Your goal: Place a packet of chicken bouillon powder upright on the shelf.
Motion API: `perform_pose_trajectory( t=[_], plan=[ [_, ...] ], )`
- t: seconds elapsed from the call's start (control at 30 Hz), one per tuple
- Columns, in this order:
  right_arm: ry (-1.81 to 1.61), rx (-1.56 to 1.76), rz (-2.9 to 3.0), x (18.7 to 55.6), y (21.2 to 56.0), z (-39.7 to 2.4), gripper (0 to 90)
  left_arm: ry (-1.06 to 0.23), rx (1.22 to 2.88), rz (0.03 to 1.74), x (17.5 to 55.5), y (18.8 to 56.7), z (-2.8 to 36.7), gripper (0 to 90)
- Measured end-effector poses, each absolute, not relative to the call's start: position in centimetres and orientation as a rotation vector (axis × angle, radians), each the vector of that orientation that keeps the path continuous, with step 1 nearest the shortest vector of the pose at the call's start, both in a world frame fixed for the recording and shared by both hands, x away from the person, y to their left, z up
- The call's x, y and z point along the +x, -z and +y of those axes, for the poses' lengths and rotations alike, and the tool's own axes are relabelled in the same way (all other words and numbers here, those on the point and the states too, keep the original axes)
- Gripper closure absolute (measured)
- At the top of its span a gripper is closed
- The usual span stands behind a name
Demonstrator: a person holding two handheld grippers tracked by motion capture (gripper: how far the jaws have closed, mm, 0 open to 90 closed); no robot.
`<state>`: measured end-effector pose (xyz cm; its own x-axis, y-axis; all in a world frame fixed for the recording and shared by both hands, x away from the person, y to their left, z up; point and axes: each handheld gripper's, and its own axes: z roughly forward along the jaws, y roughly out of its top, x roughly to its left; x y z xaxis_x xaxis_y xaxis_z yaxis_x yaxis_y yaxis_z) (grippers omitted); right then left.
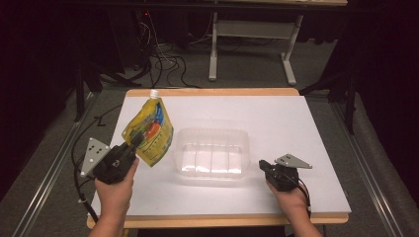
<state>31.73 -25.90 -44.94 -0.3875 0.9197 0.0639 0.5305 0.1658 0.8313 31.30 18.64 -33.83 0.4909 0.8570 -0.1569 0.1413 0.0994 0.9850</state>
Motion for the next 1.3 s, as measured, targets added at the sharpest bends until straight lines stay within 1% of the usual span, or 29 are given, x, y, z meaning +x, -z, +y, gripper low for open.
perform_pose_trajectory(
  t=[0.03, 0.1, 0.37, 0.4, 0.7, 0.83, 1.13, 1.3],
  plan=[
    [-1.124, 1.378, 1.987, 31.7, 44.9, -25.8, 87.3, -0.669, 1.393, 0.950, 31.3, 33.8, 18.6, 90.0],
    [-1.129, 1.368, 1.993, 31.6, 44.9, -25.6, 87.3, -0.653, 1.395, 0.927, 31.4, 33.4, 17.2, 90.0],
    [-1.132, 1.349, 2.008, 31.5, 44.8, -25.3, 87.3, -0.610, 1.401, 0.885, 31.8, 33.1, 14.0, 90.0],
    [-1.140, 1.347, 2.006, 31.5, 44.8, -25.2, 87.4, -0.605, 1.403, 0.874, 31.9, 33.2, 13.1, 90.0],
    [-1.144, 1.325, 2.007, 31.5, 44.4, -24.7, 87.5, -0.562, 1.416, 0.857, 32.1, 33.9, 9.8, 90.0],
    [-1.142, 1.316, 2.006, 31.6, 44.4, -24.8, 87.5, -0.534, 1.412, 0.857, 32.3, 34.4, 7.6, 90.0],
    [-1.147, 1.327, 1.994, 31.6, 44.3, -25.1, 87.4, -0.522, 1.425, 0.854, 32.6, 35.5, 4.5, 90.0],
    [-1.148, 1.331, 1.996, 31.5, 44.3, -25.2, 87.4, -0.533, 1.418, 0.868, 32.6, 36.0, 3.8, 90.0]
  ],
)
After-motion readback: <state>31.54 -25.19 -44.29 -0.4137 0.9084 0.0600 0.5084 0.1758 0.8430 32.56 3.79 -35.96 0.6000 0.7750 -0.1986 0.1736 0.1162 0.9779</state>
